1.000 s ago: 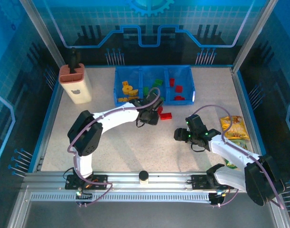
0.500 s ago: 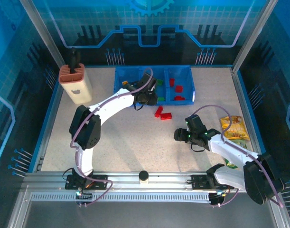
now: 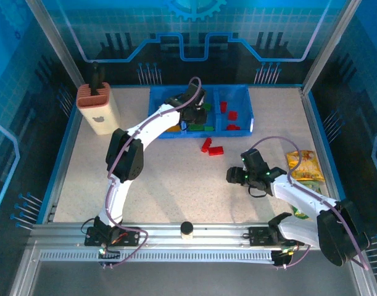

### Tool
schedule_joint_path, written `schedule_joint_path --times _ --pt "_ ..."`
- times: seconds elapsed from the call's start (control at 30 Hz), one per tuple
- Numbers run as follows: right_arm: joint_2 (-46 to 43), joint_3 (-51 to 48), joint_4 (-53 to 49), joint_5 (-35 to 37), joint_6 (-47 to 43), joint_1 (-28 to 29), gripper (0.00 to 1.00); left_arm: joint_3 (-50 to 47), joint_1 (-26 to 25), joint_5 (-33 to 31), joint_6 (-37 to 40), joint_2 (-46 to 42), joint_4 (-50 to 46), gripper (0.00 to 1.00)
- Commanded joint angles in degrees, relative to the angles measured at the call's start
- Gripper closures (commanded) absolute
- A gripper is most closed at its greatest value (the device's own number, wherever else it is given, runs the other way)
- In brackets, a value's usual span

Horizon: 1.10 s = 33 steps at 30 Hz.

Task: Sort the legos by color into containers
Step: Place the lego in the container, then pick up the lego from the center of the table.

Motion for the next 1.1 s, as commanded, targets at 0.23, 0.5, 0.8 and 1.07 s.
schedule_joint_path --times 0.23,0.5,0.8,1.07 --pt "-0.52 1.54 -1.01 -0.27 0.34 0.37 0.31 8.89 1.29 1.38 2.57 5.85 -3.63 0.68" --pt "-1.57 1.85 -2.15 -0.23 0.24 0.46 0.31 14.93 1.66 3.26 2.58 8.81 -7.38 0.5" --pt "-2.36 2.35 -3.0 0.37 0.06 0.48 0.3 12.77 1.64 3.75 2.06 1.62 -7.16 0.19" --pt "-0.51 4.76 -3.56 1.23 -1.2 0.52 0.22 -11.06 0.82 5.56 0.26 -17.99 5.16 0.2"
